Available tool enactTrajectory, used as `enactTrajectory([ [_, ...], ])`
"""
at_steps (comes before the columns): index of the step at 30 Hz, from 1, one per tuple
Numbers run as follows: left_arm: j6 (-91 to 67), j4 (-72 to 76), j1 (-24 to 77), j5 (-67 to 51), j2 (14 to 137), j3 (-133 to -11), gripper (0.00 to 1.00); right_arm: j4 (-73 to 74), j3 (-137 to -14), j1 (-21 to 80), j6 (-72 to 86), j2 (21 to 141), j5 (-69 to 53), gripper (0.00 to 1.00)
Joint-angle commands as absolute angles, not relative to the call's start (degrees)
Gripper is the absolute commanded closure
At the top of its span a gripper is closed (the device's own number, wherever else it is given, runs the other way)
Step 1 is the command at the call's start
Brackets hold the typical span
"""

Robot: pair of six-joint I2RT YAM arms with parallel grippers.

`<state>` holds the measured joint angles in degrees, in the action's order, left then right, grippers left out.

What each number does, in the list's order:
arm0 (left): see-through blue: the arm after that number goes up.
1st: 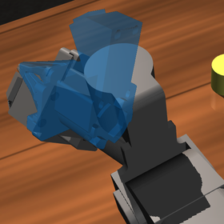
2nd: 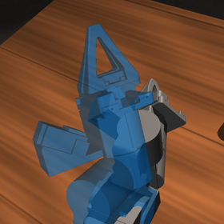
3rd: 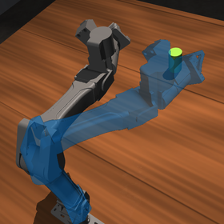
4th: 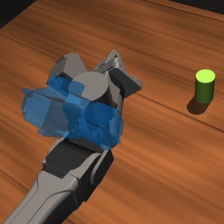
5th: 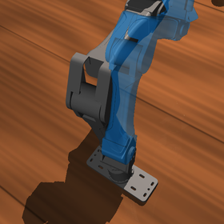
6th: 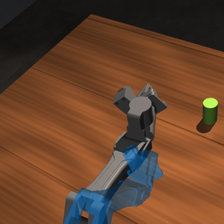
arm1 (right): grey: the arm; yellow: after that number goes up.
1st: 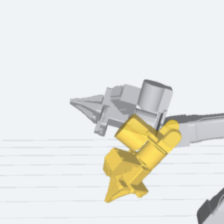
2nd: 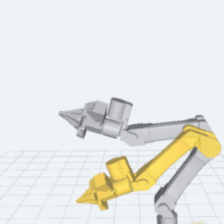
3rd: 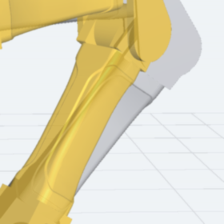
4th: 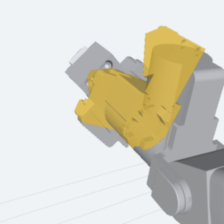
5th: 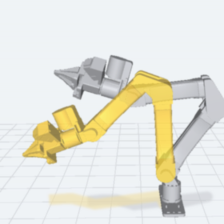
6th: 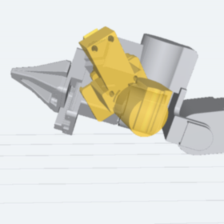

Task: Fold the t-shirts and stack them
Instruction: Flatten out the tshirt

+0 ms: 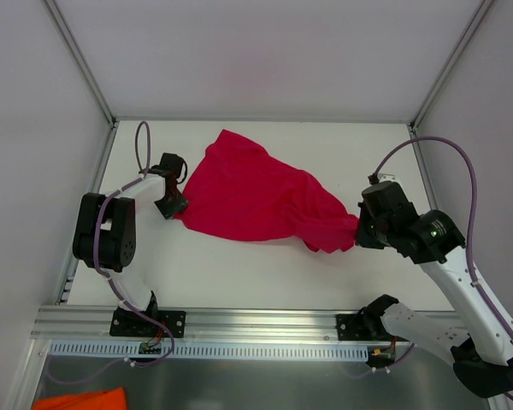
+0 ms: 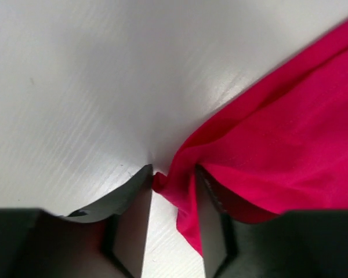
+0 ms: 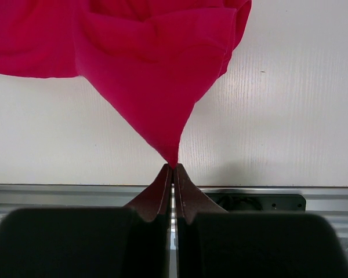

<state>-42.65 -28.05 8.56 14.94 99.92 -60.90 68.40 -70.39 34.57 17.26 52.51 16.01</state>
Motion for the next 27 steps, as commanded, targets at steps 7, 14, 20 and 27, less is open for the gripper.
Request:
enactTrajectory([
  [7, -42.27, -27.07, 8.44, 11.34, 98.97, -59.85, 0.76, 67.94, -69.26, 33.93, 16.87, 52.12, 16.00, 0.99],
  [14, -43.77, -29.62, 8.44, 8.97, 94.23, -59.77, 1.00, 66.54, -68.20, 33.93, 17.14, 52.91, 15.64, 0.99],
  [20, -41.50, -30.58, 8.44, 7.21, 84.29, -63.00, 1.00, 63.38, -69.95, 32.79, 13.37, 57.29, 17.74, 0.99],
  [27, -38.41, -34.27, 8.44, 6.94, 84.27, -80.05, 1.00, 60.38, -85.94, 23.57, 2.48, 72.57, 18.64, 0.99],
])
